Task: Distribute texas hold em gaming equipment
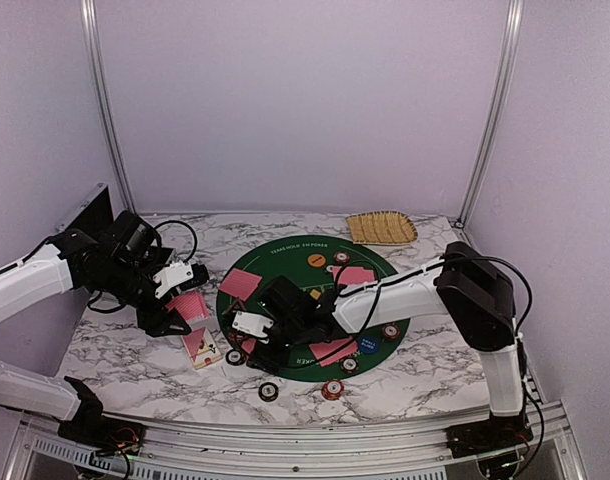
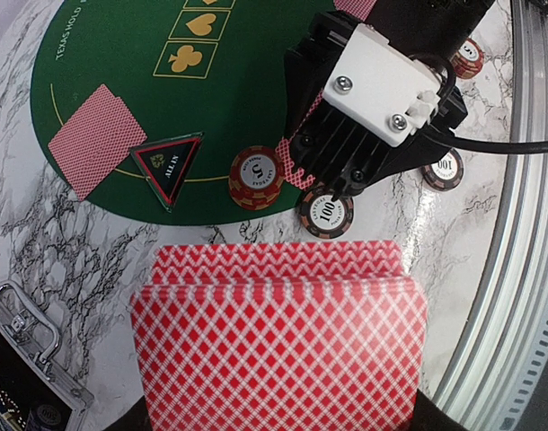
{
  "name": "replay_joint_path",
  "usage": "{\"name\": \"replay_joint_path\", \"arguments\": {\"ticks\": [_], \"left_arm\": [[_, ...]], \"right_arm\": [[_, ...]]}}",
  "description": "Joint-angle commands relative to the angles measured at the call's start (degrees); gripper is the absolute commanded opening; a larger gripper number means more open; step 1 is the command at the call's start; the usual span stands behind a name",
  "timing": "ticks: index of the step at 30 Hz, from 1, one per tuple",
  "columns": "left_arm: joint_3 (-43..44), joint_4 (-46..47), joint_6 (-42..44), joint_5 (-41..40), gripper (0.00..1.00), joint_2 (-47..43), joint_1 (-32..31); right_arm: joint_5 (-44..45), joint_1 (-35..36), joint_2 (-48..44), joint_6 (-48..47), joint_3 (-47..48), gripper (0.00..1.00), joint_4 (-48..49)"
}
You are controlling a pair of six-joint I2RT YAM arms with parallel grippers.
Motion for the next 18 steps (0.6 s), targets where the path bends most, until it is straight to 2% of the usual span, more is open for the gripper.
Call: {"name": "replay_joint_path", "arguments": {"ticks": [1,14,18], "left_arm": [[2.12,-1.06,0.25,1.19,0.0,-0.33,0.27],[2.25,-1.02,0.08,1.35,0.0,-0.31,0.27],[2.25,-1.06,-0.05,1.36,0.0,-0.4,0.27]], "right_arm": [[5.62,0.67,-2.25,-1.18,-4.37,0.68,-2.25],[12.7,1.66,-7.33,2.62,-10.23,0.5,1.61],[13.31,1.66,-8.13,3.1,-10.63,0.48,2.16]]}}
